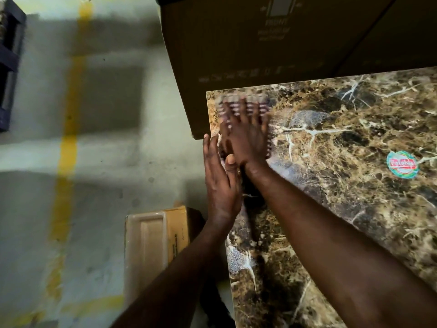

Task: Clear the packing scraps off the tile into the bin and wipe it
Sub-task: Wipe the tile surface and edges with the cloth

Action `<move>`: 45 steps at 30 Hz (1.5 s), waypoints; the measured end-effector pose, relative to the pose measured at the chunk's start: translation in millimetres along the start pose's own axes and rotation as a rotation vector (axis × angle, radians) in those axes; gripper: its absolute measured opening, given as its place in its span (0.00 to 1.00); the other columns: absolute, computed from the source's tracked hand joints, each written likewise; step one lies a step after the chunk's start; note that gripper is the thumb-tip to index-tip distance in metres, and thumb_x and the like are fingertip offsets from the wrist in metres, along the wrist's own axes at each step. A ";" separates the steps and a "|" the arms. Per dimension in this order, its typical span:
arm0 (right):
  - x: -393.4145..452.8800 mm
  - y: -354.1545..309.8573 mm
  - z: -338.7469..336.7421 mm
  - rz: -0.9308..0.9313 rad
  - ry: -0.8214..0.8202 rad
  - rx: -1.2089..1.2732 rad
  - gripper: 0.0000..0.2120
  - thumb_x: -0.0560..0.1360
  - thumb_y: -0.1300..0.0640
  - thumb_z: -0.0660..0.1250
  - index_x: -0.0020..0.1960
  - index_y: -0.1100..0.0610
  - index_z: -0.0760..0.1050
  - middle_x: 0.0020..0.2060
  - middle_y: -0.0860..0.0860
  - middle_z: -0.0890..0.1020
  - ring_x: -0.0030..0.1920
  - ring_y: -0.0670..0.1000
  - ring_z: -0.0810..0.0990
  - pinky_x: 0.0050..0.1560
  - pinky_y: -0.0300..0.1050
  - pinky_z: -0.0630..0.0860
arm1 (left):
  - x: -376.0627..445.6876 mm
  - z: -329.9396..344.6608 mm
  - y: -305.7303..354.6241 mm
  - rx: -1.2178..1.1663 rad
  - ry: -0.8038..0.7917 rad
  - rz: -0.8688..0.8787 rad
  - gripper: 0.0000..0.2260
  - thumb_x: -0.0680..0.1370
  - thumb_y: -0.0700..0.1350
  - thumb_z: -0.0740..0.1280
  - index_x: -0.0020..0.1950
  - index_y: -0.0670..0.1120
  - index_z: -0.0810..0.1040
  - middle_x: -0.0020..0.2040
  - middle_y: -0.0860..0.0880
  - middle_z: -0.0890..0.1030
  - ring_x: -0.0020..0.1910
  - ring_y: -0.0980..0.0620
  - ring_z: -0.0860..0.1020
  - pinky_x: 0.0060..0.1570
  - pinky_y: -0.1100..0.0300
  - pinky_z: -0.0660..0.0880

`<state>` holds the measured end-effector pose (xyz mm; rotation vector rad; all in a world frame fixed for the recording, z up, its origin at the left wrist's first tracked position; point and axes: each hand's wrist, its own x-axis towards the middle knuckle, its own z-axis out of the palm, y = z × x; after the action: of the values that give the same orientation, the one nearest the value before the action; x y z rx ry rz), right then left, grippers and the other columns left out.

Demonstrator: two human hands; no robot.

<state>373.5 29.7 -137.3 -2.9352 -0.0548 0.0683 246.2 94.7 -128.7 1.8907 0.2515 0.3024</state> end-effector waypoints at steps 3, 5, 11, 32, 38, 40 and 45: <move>-27.2 -19.0 7.1 -0.184 -0.076 -0.041 0.30 0.87 0.34 0.44 0.85 0.38 0.39 0.86 0.51 0.41 0.85 0.62 0.39 0.83 0.67 0.40 | 0.7 -1.1 -3.6 -0.061 0.092 -0.005 0.24 0.89 0.50 0.53 0.85 0.44 0.62 0.86 0.47 0.61 0.85 0.53 0.59 0.83 0.49 0.62; -32.2 -11.9 0.5 -0.208 -0.104 -0.014 0.30 0.86 0.33 0.40 0.85 0.36 0.38 0.86 0.49 0.40 0.85 0.59 0.36 0.83 0.66 0.41 | -3.5 -3.7 -1.5 -0.074 0.114 -0.041 0.23 0.90 0.50 0.52 0.85 0.47 0.63 0.86 0.48 0.61 0.85 0.54 0.58 0.83 0.50 0.61; -52.7 36.7 -14.4 0.091 -0.005 0.029 0.29 0.86 0.34 0.39 0.86 0.38 0.42 0.86 0.50 0.43 0.86 0.59 0.39 0.83 0.67 0.40 | -53.9 -36.2 -6.8 -0.108 -0.024 -0.158 0.24 0.89 0.56 0.50 0.86 0.57 0.58 0.85 0.59 0.61 0.82 0.65 0.60 0.77 0.66 0.60; -197.0 -2.1 -2.4 -0.124 -0.083 -0.003 0.30 0.86 0.34 0.40 0.86 0.38 0.38 0.86 0.52 0.42 0.85 0.61 0.38 0.82 0.68 0.46 | -124.6 -47.6 -1.4 -0.653 0.155 -0.561 0.22 0.90 0.55 0.50 0.84 0.53 0.66 0.74 0.49 0.80 0.73 0.53 0.78 0.71 0.57 0.76; -207.9 32.3 -9.6 0.063 -0.048 -0.011 0.30 0.87 0.34 0.42 0.86 0.39 0.42 0.86 0.51 0.42 0.85 0.60 0.38 0.83 0.65 0.39 | -127.7 -52.6 0.3 -0.708 0.137 -0.534 0.22 0.90 0.53 0.50 0.84 0.54 0.65 0.80 0.50 0.73 0.76 0.55 0.75 0.74 0.59 0.70; -215.6 33.9 -11.1 0.155 -0.036 0.008 0.30 0.86 0.35 0.42 0.86 0.39 0.41 0.86 0.51 0.43 0.85 0.60 0.38 0.83 0.67 0.40 | -130.8 -54.7 2.7 -0.731 0.130 -0.540 0.21 0.91 0.53 0.50 0.84 0.53 0.64 0.78 0.48 0.75 0.76 0.54 0.75 0.77 0.57 0.68; -253.6 -6.8 -2.2 0.015 -0.100 -0.020 0.32 0.86 0.33 0.42 0.86 0.40 0.39 0.86 0.53 0.39 0.85 0.62 0.36 0.83 0.67 0.43 | -130.0 -64.1 2.2 -0.792 0.145 -0.638 0.25 0.86 0.60 0.57 0.83 0.56 0.66 0.77 0.45 0.76 0.74 0.49 0.77 0.75 0.48 0.73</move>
<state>120.2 25.3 -123.1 -2.9503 -0.0490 0.2186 102.4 109.4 -117.2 0.9411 0.6989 0.0742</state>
